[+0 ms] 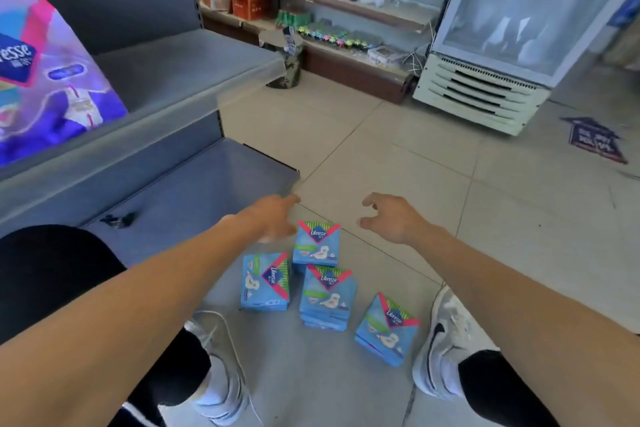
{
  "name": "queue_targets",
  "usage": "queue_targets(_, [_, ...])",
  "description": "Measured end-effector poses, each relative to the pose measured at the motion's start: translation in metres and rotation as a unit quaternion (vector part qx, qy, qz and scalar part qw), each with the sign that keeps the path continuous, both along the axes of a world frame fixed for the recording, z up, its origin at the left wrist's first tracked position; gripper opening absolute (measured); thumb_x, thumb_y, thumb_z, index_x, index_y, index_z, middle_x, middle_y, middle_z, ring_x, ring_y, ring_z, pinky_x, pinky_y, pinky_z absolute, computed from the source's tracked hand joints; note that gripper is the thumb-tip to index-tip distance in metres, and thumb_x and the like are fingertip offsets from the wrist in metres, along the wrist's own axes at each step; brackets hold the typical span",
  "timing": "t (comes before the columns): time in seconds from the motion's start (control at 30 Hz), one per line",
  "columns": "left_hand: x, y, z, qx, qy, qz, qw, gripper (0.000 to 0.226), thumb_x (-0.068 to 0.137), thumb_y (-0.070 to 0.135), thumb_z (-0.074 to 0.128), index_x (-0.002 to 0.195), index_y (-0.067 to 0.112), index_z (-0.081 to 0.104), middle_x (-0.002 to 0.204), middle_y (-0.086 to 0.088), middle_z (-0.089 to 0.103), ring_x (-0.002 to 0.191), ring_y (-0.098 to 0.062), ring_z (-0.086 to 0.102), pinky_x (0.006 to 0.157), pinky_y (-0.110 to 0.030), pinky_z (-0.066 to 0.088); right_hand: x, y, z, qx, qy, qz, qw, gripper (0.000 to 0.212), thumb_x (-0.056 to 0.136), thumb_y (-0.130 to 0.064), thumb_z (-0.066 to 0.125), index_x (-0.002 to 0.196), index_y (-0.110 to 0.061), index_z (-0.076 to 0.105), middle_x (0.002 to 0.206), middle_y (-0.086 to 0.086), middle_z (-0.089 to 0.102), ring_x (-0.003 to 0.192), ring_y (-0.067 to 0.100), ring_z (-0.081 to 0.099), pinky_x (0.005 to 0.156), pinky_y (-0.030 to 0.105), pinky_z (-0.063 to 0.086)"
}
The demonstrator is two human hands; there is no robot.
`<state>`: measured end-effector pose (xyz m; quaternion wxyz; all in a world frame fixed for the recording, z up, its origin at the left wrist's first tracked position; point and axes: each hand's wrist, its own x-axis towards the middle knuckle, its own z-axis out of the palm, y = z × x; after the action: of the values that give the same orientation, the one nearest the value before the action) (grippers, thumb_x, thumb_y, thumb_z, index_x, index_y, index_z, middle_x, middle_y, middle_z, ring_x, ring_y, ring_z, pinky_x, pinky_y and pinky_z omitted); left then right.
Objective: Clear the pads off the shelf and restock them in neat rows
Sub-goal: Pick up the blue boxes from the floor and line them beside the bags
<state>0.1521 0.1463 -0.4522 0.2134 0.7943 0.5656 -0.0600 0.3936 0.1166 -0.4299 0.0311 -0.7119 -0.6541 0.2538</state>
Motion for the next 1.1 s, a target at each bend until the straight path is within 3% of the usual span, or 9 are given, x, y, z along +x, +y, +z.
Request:
queue_targets(0.27, [0.019, 0.051, -0.095, -0.071, 0.001, 0.031, 0.997, 0.077, 0.092, 0.03, 0.061, 0.153, 0.022, 0.016, 0.151, -0.009, 0.038, 0.133, -0.029, 0.041, 0.102, -0.035, 0.04, -0.007, 0.044, -0.118, -0.104, 0.069, -0.096, 0.988, 0.053, 0.091, -0.039, 0.061, 0.131, -0.008, 0.049, 0.129, 0.013, 0.056, 0.116, 0.028, 0.055, 0.091, 0.032, 0.045])
queue_targets(0.37, [0.023, 0.068, -0.126, -0.075, 0.012, 0.047, 0.996, 0.08, 0.089, 0.034, 0.063, 0.151, 0.021, 0.016, 0.142, -0.012, 0.046, 0.127, -0.032, 0.046, 0.1, -0.041, 0.044, -0.013, 0.06, -0.154, -0.137, 0.082, -0.135, 0.978, 0.046, 0.09, -0.045, 0.062, 0.116, -0.009, 0.053, 0.116, 0.01, 0.057, 0.103, 0.025, 0.056, 0.07, 0.027, 0.044])
queue_targets(0.43, [0.026, 0.076, -0.144, -0.076, 0.012, 0.06, 0.995, 0.082, 0.087, 0.038, 0.064, 0.15, 0.019, 0.014, 0.136, -0.014, 0.05, 0.122, -0.034, 0.048, 0.096, -0.043, 0.046, -0.018, 0.071, -0.173, -0.156, 0.092, -0.169, 0.969, 0.042, 0.086, -0.05, 0.064, 0.098, -0.012, 0.05, 0.1, 0.006, 0.054, 0.087, 0.021, 0.052, 0.053, 0.023, 0.035])
queue_targets(0.5, [0.029, 0.079, -0.157, -0.084, -0.002, 0.067, 0.994, 0.085, 0.087, 0.039, 0.064, 0.151, 0.018, 0.012, 0.131, -0.014, 0.053, 0.118, -0.034, 0.05, 0.091, -0.043, 0.047, -0.023, 0.077, -0.189, -0.161, 0.115, -0.206, 0.958, 0.047, 0.081, -0.055, 0.069, 0.087, -0.013, 0.048, 0.087, 0.001, 0.053, 0.073, 0.016, 0.051, 0.05, 0.022, 0.032])
queue_targets(0.67, [0.026, 0.091, -0.178, -0.094, -0.035, 0.064, 0.993, 0.069, 0.084, 0.037, 0.066, 0.138, 0.022, 0.026, 0.104, -0.004, 0.061, 0.085, -0.025, 0.056, 0.066, -0.036, 0.047, -0.032, 0.09, -0.208, -0.164, 0.161, -0.247, 0.941, 0.051, 0.073, -0.057, 0.075, 0.073, -0.018, 0.043, 0.073, -0.003, 0.05, 0.062, 0.008, 0.047, 0.049, 0.024, 0.032])
queue_targets(0.83, [0.025, 0.098, -0.184, -0.101, -0.027, 0.053, 0.993, 0.056, 0.084, 0.031, 0.061, 0.133, 0.021, 0.033, 0.119, -0.005, 0.06, 0.094, -0.028, 0.059, 0.079, -0.041, 0.053, -0.023, 0.097, -0.215, -0.166, 0.217, -0.262, 0.925, 0.042, 0.075, -0.043, 0.08, 0.082, -0.009, 0.057, 0.08, 0.006, 0.059, 0.057, 0.014, 0.05, 0.044, 0.021, 0.037])
queue_targets(0.93, [0.024, 0.1, -0.189, -0.1, -0.042, 0.073, 0.991, 0.045, 0.089, 0.019, 0.052, 0.131, 0.015, 0.038, 0.124, -0.009, 0.058, 0.102, -0.03, 0.058, 0.085, -0.044, 0.052, -0.017, 0.093, -0.214, -0.172, 0.265, -0.269, 0.91, 0.042, 0.077, -0.034, 0.081, 0.064, -0.012, 0.047, 0.075, 0.012, 0.063, 0.065, 0.024, 0.062, 0.062, 0.033, 0.052])
queue_targets(1.03, [0.025, 0.106, -0.197, -0.104, -0.047, 0.107, 0.988, 0.045, 0.09, 0.013, 0.047, 0.134, 0.01, 0.037, 0.127, -0.015, 0.056, 0.108, -0.034, 0.056, 0.089, -0.043, 0.05, -0.006, 0.084, -0.205, -0.183, 0.387, -0.307, 0.85, 0.036, 0.083, -0.019, 0.077, 0.074, -0.01, 0.044, 0.087, 0.014, 0.069, 0.074, 0.022, 0.069, 0.071, 0.04, 0.059])
queue_targets(1.1, [0.028, 0.11, -0.202, -0.112, -0.054, 0.136, 0.983, 0.051, 0.093, 0.024, 0.053, 0.139, 0.01, 0.035, 0.129, -0.017, 0.055, 0.113, -0.035, 0.055, 0.09, -0.04, 0.048, 0.008, 0.078, -0.204, -0.169, 0.419, -0.327, 0.83, 0.038, 0.083, -0.016, 0.076, 0.083, -0.011, 0.038, 0.096, 0.016, 0.07, 0.079, 0.023, 0.069, 0.073, 0.041, 0.059])
